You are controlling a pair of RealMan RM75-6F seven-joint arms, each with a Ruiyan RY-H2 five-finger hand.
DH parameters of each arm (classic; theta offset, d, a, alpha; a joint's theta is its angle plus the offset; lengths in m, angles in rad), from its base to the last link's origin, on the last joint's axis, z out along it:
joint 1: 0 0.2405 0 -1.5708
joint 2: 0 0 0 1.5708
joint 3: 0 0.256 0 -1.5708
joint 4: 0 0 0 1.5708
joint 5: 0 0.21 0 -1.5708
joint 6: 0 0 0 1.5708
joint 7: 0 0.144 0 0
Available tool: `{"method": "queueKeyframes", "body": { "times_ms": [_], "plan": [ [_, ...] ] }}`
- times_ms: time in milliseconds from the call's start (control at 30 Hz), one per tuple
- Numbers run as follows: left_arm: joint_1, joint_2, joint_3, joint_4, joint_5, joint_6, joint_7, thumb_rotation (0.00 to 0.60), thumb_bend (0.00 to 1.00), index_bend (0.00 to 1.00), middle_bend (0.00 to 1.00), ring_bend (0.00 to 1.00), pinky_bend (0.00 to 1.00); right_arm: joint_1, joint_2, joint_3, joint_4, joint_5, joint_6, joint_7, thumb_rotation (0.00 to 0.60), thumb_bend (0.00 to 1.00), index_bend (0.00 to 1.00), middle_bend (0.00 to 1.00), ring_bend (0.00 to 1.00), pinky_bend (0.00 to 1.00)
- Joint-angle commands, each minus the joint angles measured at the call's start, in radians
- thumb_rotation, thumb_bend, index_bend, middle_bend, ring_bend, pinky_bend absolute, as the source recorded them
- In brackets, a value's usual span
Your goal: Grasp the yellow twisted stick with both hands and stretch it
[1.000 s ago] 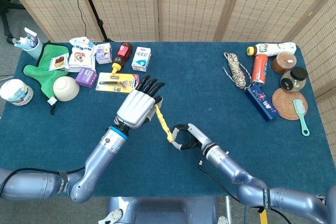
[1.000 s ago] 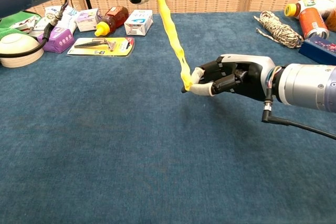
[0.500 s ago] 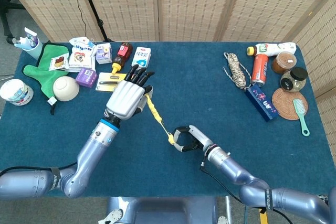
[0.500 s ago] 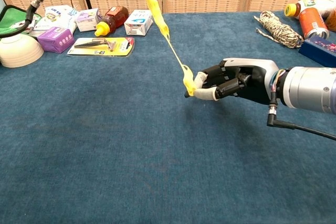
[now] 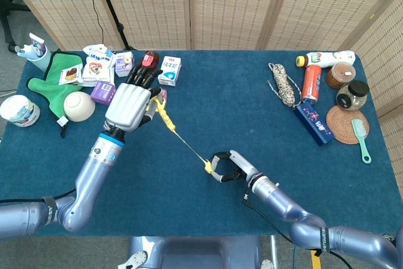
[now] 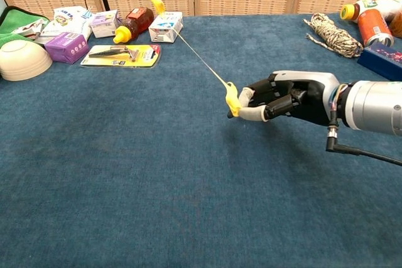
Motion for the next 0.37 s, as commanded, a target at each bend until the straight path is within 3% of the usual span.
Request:
{"method": "queueKeyframes", "body": {
  "times_ms": [33, 367],
  "plan": [
    [0.009, 0.015, 0.0, 0.006, 0.001, 0.0, -0.011, 0.6, 0.56, 0.72, 0.17, 0.08, 0.0, -0.001, 0.001, -0.001, 0.001, 0.0, 0.0, 0.0, 0.6, 0.68, 0.68, 0.37, 0.15, 0.0],
    [0.047, 0.064, 0.003, 0.045, -0.017, -0.011, -0.06, 0.6, 0.56, 0.72, 0.17, 0.08, 0.0, -0.002, 0.003, 0.0, 0.007, -0.001, 0.0, 0.002, 0.6, 0.68, 0.68, 0.37, 0.15, 0.0]
  ]
}}
